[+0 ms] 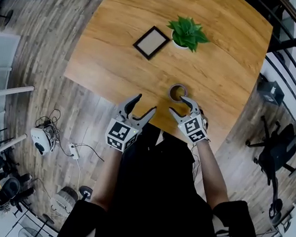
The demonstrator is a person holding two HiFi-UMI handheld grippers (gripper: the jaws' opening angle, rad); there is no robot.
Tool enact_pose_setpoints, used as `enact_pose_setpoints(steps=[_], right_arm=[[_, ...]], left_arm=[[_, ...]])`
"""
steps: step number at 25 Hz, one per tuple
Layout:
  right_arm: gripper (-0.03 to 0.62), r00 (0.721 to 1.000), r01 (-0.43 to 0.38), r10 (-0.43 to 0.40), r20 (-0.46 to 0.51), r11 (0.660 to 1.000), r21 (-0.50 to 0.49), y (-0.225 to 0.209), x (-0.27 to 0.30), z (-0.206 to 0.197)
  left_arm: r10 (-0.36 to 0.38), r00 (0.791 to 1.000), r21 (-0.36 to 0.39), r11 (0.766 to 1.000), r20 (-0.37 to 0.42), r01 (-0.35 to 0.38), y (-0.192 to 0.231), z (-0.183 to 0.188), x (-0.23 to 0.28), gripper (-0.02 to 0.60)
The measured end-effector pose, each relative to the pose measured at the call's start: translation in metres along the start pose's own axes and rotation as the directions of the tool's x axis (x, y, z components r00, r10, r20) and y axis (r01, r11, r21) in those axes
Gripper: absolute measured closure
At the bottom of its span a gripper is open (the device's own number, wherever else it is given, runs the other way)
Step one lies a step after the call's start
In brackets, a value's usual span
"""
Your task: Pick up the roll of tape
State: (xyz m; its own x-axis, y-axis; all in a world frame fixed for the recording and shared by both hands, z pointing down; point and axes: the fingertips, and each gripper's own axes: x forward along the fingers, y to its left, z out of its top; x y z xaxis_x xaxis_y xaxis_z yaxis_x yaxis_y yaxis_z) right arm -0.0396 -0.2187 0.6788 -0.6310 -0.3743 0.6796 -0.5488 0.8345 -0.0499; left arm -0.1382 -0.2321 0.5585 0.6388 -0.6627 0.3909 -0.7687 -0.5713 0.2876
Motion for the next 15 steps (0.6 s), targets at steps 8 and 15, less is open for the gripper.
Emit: enact_pose_setpoints(steps=[8, 15], right_arm=[[0.349, 0.999, -0.012, 0.012, -0.04, 1.0, 0.001, -0.003, 0.017, -0.009], [0.361, 0.996, -0.022, 0.021, -0.085, 1.0, -0.007, -0.003, 0.029, -0.018]], left_arm=[[-0.01, 0.999, -0.005, 1.0, -0.031, 0.01, 0.009, -0.013, 0.009, 0.296], [-0.015, 0.999, 0.003, 1.0, -0.046, 0.016, 0.016, -0.018, 0.015, 0.296]])
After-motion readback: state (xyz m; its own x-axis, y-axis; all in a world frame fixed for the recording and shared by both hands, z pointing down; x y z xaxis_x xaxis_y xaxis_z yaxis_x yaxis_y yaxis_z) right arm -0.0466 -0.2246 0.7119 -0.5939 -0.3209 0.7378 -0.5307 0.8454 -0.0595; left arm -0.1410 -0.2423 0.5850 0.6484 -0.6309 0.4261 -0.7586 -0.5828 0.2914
